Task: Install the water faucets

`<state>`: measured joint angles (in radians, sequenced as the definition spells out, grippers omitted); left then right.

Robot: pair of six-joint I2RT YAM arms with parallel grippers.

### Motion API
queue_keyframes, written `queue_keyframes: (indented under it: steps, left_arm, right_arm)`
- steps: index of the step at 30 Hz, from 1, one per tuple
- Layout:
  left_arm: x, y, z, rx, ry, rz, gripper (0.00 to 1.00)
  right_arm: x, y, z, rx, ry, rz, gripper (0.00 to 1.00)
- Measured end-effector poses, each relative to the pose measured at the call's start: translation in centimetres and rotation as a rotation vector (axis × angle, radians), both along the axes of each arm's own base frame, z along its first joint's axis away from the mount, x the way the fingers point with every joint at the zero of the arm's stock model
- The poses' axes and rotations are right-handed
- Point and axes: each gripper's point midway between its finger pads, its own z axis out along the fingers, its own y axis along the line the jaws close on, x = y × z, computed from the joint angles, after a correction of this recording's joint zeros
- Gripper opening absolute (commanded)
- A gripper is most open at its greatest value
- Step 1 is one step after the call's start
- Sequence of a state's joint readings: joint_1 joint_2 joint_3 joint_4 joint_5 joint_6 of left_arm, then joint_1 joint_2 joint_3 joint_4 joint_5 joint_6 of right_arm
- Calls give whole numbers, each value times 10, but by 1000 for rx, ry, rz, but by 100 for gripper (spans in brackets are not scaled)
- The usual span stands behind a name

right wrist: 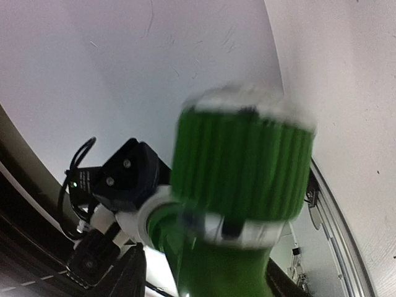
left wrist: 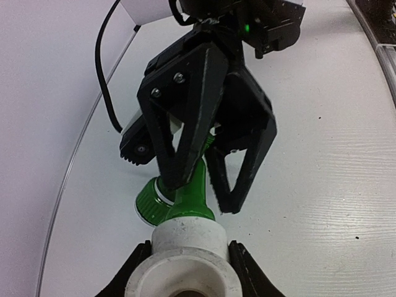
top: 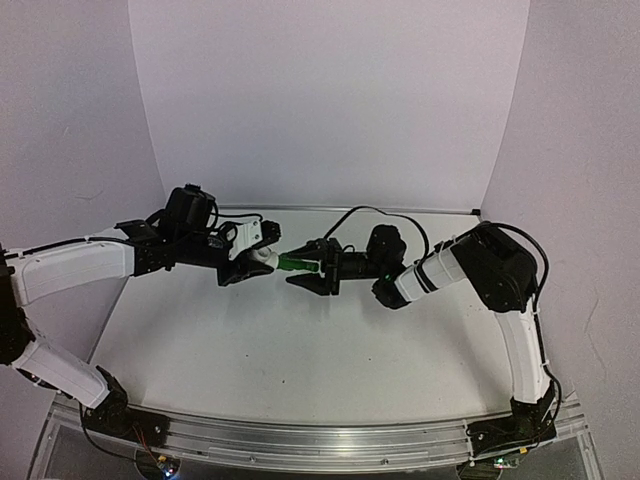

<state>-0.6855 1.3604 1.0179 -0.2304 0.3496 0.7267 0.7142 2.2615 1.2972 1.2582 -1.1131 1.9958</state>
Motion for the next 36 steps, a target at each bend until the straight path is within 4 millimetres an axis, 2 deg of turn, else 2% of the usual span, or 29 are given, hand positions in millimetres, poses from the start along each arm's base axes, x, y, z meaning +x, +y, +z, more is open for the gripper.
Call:
queue_keyframes:
  steps: [2,6,12,16,21,24,26,30,33,36]
  left_arm:
    - [1,3,-7,-24,57,34,0]
    - [15,13,-4,-107,135,133,0]
    - [40,26,15,-273,281,310,0]
    - [56,34,44,-431,432,446,0]
    - [80,43,93,-623,675,580,0]
    - [85,45,109,-708,859,612,0]
    - [84,46,105,-742,1017,629,0]
    - [76,45,82,-739,1324,678,0]
    - [65,39,74,-719,1491,681,0]
    - [53,34,76,-705,1614,656,0]
  right_arm:
    - [-8,-5,-6,-15,23,-3,79]
    - [-9,-20,-9,-27,36,-38,98]
    - [-10,-45,-20,-50,7,-97,98]
    - [-10,-61,-19,-46,-123,-120,98]
    - [-6,-74,12,-59,-521,-183,98]
    - [12,-74,32,-179,-833,-270,98]
    - [17,-75,49,-257,-1088,-322,98]
    - [6,-74,66,-371,-1581,-337,98]
    - [-4,-71,61,-422,-1918,-283,98]
    - [-17,-73,38,-412,-2250,-187,98]
